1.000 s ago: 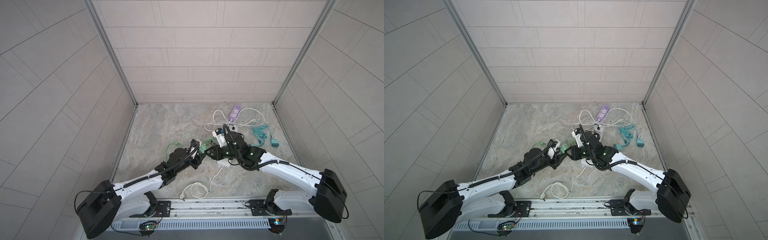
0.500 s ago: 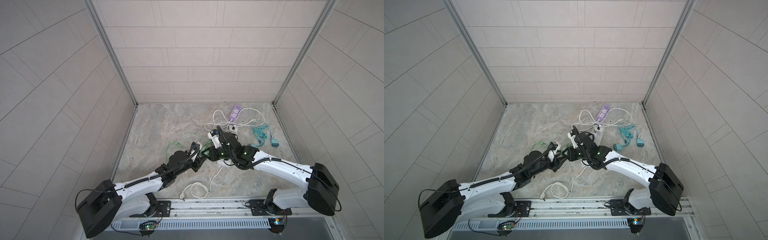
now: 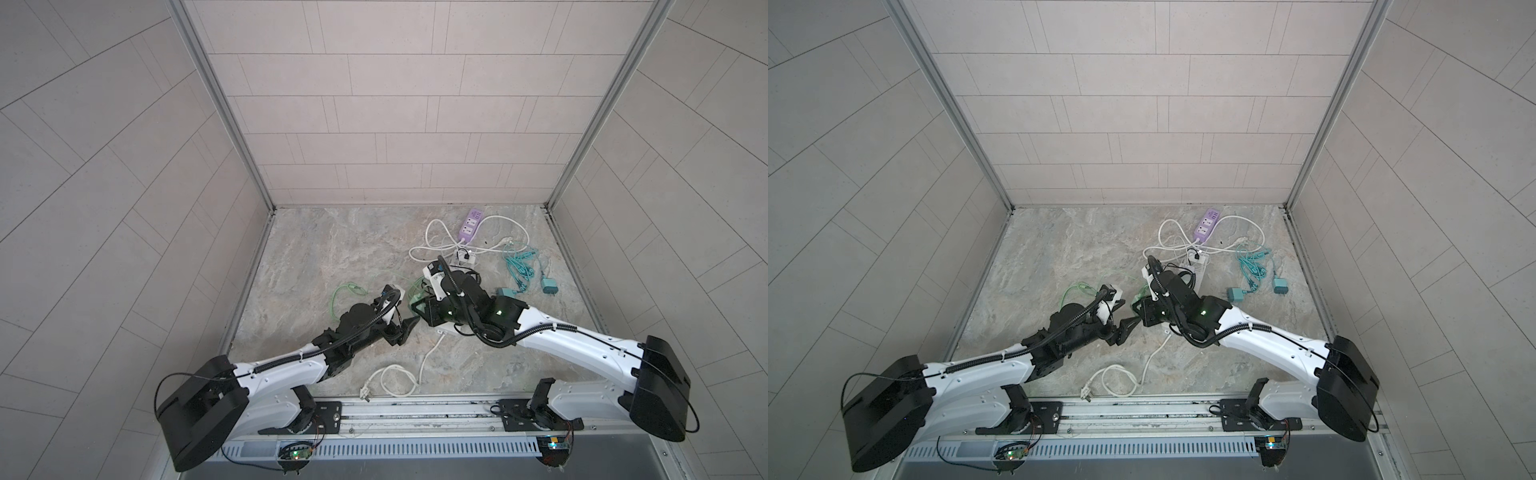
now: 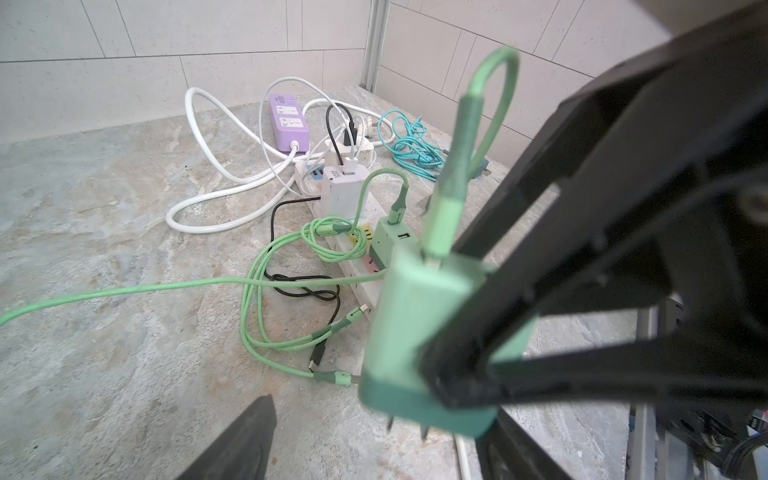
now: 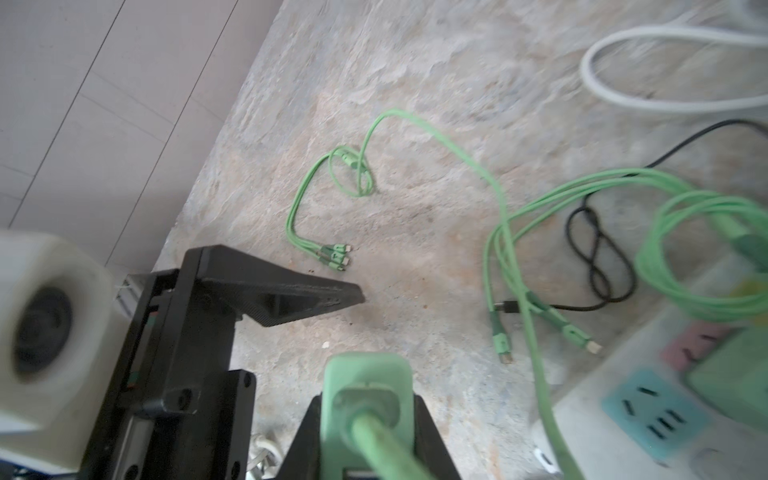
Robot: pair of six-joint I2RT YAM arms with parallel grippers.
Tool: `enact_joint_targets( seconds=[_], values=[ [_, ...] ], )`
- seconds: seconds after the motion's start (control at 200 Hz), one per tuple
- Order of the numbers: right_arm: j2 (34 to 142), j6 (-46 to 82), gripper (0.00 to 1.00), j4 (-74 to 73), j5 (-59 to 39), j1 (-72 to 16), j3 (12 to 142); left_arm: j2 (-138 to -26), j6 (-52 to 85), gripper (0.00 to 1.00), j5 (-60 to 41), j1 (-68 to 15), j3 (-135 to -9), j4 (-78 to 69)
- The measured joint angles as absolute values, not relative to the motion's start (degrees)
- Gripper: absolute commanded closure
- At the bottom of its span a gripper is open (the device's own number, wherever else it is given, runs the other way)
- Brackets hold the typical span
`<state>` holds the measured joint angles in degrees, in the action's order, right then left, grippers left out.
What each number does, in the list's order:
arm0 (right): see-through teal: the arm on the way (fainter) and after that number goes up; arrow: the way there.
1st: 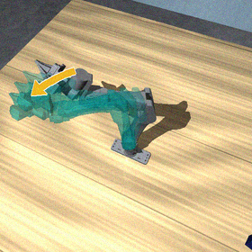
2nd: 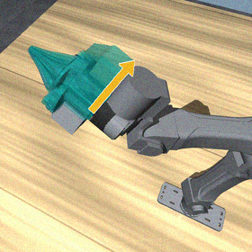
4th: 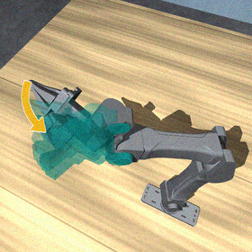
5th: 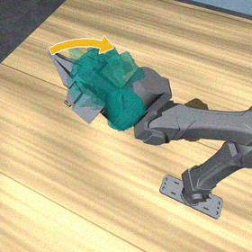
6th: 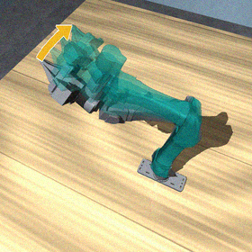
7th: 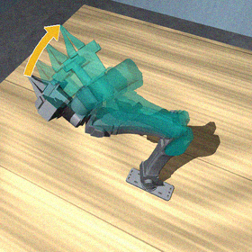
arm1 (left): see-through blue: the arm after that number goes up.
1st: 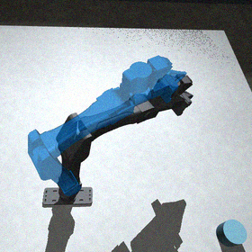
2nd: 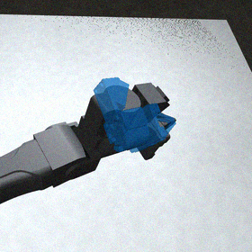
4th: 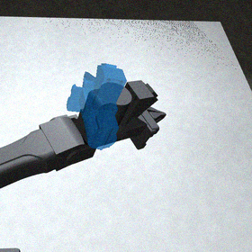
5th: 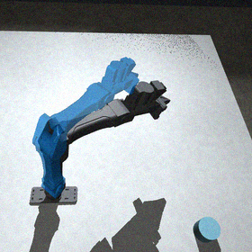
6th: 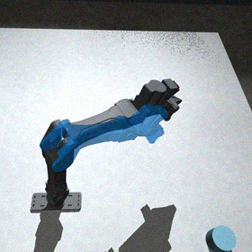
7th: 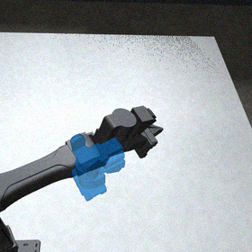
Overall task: Insert the plug
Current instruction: 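Grasp the green charger with the right gripper while the left gripper releases it, then carry the green charger over the white strip with the right gripper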
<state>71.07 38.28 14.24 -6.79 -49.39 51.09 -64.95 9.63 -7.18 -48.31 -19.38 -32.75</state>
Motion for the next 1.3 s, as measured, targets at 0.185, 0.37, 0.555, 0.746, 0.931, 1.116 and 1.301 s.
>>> enact_joint_targets(
  seconds=[0.185, 0.37, 0.555, 0.746, 0.931, 1.116, 1.301],
  values=[
    [68.01, 37.67, 1.00, 19.49, 0.97, -48.77, 49.47, -63.18, 9.65, 0.23, -2.07, -48.36, -19.38, -31.00],
    [69.25, 39.11, 1.00, 22.70, 6.90, -48.58, 47.33, -65.80, 11.92, 0.27, 0.56, -48.36, -19.49, -31.75],
    [72.53, 41.32, 1.00, 23.66, 12.36, -48.49, 46.57, -74.00, 16.56, 0.33, -0.38, -48.42, -21.76, -32.42],
    [74.87, 43.48, 1.00, 23.81, 16.12, -47.79, 46.52, -79.42, 19.75, 0.36, -1.43, -49.89, -22.28, -36.91],
    [77.52, 45.30, 1.00, 23.22, 17.15, -46.54, 46.52, -86.56, 23.40, 0.39, -2.61, -52.16, -23.11, -43.99],
    [78.43, 46.15, 1.00, 23.20, 14.87, -46.44, 46.94, -93.14, 26.59, 0.42, -3.86, -54.61, -24.69, -50.98],
    [75.59, 45.01, 1.00, 23.29, 12.19, -46.44, 48.12, -96.05, 28.36, 0.44, -3.90, -55.27, -25.69, -55.00]
  ],
)
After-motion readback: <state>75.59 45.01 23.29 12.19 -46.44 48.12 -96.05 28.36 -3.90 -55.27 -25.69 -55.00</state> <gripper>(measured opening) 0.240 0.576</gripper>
